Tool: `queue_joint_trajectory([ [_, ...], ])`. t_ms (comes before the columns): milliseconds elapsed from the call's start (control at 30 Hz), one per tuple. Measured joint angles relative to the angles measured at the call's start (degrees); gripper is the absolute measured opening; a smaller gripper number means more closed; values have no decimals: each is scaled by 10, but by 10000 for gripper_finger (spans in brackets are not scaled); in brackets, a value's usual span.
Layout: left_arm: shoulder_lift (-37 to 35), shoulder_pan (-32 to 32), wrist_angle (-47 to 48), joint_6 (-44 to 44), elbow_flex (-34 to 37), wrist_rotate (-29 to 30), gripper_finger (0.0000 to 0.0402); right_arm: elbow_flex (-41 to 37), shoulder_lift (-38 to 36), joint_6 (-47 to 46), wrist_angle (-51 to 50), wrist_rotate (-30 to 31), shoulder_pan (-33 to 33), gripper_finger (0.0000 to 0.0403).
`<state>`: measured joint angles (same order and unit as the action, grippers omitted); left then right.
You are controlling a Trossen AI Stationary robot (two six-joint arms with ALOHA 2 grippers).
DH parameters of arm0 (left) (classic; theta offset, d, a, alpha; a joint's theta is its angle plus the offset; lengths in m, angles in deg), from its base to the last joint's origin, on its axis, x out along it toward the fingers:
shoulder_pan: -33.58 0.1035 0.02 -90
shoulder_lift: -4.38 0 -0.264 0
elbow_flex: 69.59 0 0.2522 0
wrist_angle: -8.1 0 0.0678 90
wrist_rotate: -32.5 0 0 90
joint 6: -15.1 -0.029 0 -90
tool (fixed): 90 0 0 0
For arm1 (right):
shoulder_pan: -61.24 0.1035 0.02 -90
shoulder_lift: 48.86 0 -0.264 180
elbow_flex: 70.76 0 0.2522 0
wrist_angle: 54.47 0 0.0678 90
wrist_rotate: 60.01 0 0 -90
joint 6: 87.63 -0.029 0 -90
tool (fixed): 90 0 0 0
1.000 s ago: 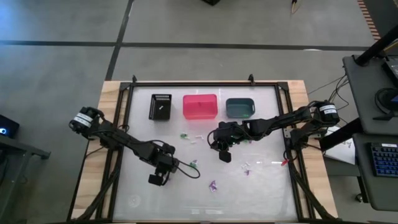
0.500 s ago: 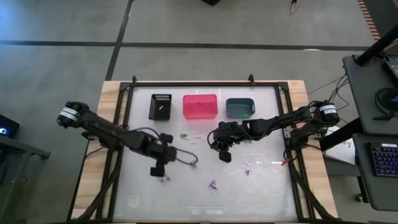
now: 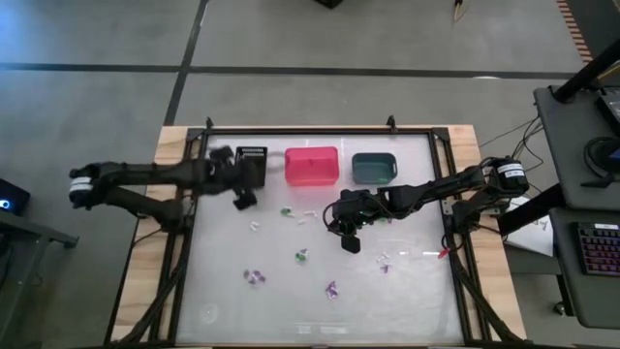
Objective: Sort Halloween decoration
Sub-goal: Put the white bone toy into the black bin
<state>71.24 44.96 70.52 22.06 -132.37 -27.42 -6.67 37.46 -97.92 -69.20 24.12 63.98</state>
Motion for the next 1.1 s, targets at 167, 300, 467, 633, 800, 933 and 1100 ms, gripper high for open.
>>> queue_joint_trajectory([
  [167, 32, 146, -36, -101, 0, -52, 0, 0, 0, -2, 0, 0, 0, 43],
  [300, 59, 215, -73, -143, 0, -85, 0, 0, 0, -4, 0, 0, 0, 43],
  [467, 63, 216, -94, -138, -1, -109, 0, 0, 0, -24, 0, 0, -1, 43],
  [633, 32, 176, -149, -98, -4, -205, 0, 9, 0, -37, -10, 1, -12, 43],
  [800, -5, 113, -231, -61, -2, -251, 0, 35, 0, -29, -54, 49, -17, 43],
  [933, -24, 51, -304, -40, 7, -250, 0, 67, 0, -28, -119, 76, -17, 43],
  [1100, -23, -27, -375, -34, 10, -249, 0, 78, 0, 15, -115, 76, -16, 43],
])
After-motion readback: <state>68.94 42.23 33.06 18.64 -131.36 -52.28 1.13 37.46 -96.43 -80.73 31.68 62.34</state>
